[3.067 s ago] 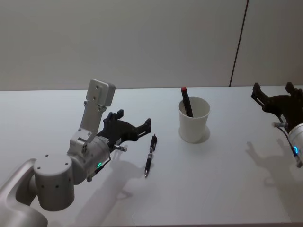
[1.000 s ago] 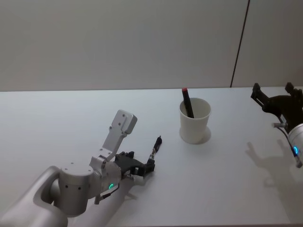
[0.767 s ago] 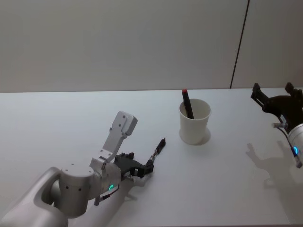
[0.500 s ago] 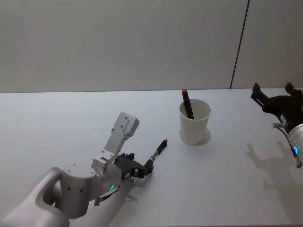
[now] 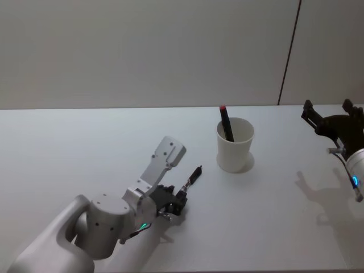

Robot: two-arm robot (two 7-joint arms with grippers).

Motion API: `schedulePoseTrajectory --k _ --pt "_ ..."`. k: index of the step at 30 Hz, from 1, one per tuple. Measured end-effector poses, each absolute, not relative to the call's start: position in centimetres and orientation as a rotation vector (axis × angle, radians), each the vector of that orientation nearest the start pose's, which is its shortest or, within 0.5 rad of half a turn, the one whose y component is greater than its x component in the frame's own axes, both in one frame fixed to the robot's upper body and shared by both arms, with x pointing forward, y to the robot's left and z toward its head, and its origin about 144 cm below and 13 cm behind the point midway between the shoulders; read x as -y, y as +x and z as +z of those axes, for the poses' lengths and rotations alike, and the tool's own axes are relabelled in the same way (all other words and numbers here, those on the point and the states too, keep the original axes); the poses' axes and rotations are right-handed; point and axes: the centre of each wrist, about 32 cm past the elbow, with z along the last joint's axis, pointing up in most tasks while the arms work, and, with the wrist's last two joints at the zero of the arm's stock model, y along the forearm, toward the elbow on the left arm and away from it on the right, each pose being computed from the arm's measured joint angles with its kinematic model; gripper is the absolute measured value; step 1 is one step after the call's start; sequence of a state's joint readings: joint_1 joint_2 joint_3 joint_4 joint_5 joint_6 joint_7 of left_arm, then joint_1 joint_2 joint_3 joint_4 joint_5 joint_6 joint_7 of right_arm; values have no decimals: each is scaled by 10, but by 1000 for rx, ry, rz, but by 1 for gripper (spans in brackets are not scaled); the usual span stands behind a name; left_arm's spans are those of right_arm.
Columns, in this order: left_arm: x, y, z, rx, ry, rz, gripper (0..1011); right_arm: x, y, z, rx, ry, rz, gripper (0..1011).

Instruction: Place the pen into the pen holder.

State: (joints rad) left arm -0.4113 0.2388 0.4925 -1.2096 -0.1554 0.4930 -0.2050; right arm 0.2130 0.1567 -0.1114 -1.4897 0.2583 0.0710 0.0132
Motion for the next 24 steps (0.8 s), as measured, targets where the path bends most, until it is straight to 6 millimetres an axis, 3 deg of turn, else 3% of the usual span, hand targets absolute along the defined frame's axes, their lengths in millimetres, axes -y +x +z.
schedulePoseTrajectory --k 9,24 --pt "-179 552 1150 -167 631 1000 137 242 517 1190 -33 95 -1451 1001" --pt "-180 549 1154 -134 569 1006 132 242 517 1190 -33 95 -1451 1002"
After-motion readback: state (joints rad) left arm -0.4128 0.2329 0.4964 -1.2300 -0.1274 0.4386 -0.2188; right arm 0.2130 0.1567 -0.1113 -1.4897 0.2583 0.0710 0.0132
